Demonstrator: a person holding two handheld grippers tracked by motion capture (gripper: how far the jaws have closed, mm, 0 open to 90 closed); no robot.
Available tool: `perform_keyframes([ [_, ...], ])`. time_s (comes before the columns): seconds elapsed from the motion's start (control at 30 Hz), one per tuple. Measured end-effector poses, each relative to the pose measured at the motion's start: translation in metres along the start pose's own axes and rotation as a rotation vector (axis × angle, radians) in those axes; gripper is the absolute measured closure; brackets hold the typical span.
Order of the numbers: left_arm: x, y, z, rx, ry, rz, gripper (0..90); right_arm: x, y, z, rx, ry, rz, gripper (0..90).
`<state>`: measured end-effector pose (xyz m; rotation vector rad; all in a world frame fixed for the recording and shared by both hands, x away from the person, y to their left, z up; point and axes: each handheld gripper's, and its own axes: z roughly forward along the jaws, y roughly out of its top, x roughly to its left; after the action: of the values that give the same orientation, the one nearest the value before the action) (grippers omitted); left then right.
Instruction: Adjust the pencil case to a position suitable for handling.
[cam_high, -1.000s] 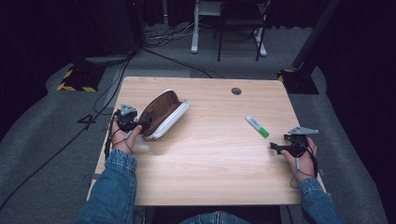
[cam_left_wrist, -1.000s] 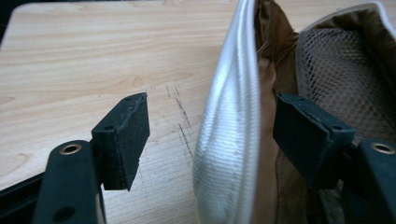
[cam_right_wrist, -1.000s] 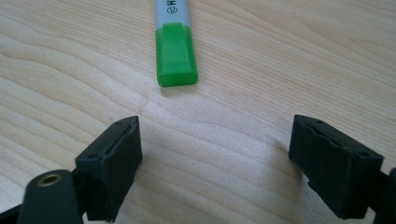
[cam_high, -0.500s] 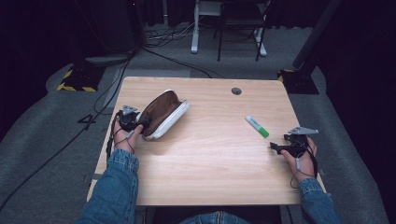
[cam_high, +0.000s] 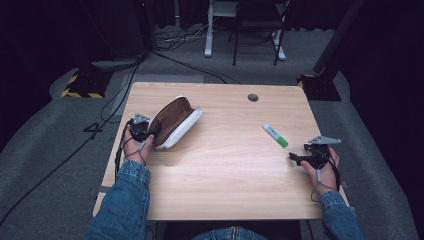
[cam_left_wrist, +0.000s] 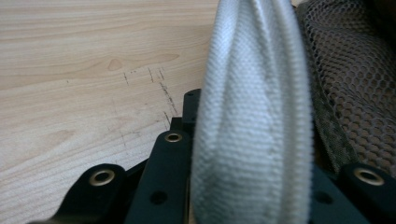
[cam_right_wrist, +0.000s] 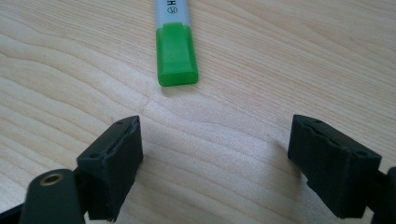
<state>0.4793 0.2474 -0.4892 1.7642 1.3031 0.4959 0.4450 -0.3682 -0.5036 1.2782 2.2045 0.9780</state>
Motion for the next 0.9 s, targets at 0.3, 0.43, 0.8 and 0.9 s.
perform_keyframes([
  [0.3,0.001,0.0,0.0,0.001,-0.029,-0.021,82.8,0.0,0.0,0.0,-0.001,0.0,0.001,18.0],
  [0.43,0.0,0.0,0.0,-0.007,-0.035,-0.024,83.2,0.001,0.0,0.0,-0.001,0.0,0.001,18.1],
  [0.8,-0.001,0.004,-0.006,-0.02,-0.056,-0.051,83.4,0.001,-0.001,-0.001,-0.003,0.003,-0.001,19.2],
  [0.9,-0.003,0.006,-0.01,-0.027,-0.082,-0.063,83.5,0.001,-0.001,-0.001,-0.003,0.003,-0.001,19.3],
])
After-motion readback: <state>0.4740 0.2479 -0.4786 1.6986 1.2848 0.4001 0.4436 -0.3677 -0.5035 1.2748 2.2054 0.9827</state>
